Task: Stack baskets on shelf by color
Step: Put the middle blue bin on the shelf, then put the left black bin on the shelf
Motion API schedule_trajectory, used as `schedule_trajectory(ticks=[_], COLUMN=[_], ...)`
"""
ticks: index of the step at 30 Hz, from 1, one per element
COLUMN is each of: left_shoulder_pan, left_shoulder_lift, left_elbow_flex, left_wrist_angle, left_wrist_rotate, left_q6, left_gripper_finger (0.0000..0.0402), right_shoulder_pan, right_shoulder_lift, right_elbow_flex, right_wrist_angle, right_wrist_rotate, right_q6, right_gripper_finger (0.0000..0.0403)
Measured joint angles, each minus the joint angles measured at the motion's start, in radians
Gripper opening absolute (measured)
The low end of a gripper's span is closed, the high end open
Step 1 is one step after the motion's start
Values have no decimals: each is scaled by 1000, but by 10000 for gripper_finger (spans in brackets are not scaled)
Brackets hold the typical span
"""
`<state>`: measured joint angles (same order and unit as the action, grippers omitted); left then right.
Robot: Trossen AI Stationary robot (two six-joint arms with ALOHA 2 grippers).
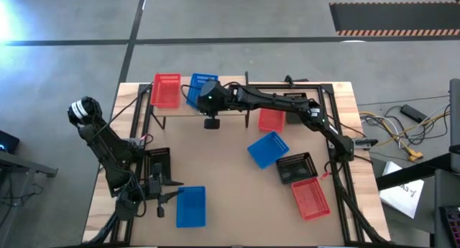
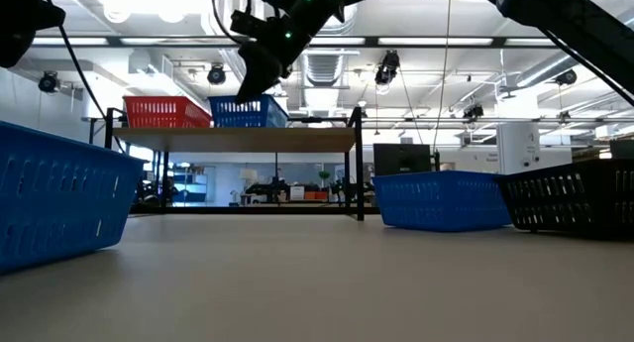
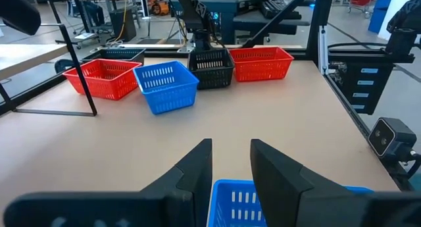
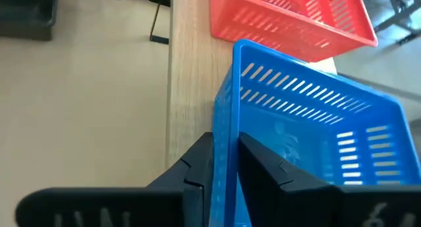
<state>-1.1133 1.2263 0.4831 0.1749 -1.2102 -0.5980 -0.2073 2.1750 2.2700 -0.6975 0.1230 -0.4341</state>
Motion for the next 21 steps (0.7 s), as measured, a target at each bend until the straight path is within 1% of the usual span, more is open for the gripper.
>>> schedule_trajectory(ticks=[4, 10, 12, 14, 17, 21], left_shoulder_pan=[0, 0, 0, -1, -8, -9], left_shoulder_lift=[0, 0, 6, 25, 81, 164], left_elbow_flex=[0, 0, 8, 26, 58, 107], left_wrist_angle=[0, 2, 5, 11, 30, 33], left_wrist_rotate=[0, 1, 0, 1, 1, 4], left_q6=[0, 0, 1, 11, 56, 102], left_gripper_finger=[88, 88, 88, 88, 88, 88], right_shoulder_pan=[0, 23, 43, 69, 128, 249], right_shoulder_lift=[-5, -56, -74, -89, -119, -168], right_elbow_flex=[0, 0, 0, -15, -107, -321], right_wrist_angle=[0, 0, -4, -29, -57, 14], right_wrist_rotate=[-1, -4, -33, -92, -150, -141], right_q6=[-30, -29, -1, 27, 64, 102], right_gripper_finger=[60, 99, 106, 108, 101, 83])
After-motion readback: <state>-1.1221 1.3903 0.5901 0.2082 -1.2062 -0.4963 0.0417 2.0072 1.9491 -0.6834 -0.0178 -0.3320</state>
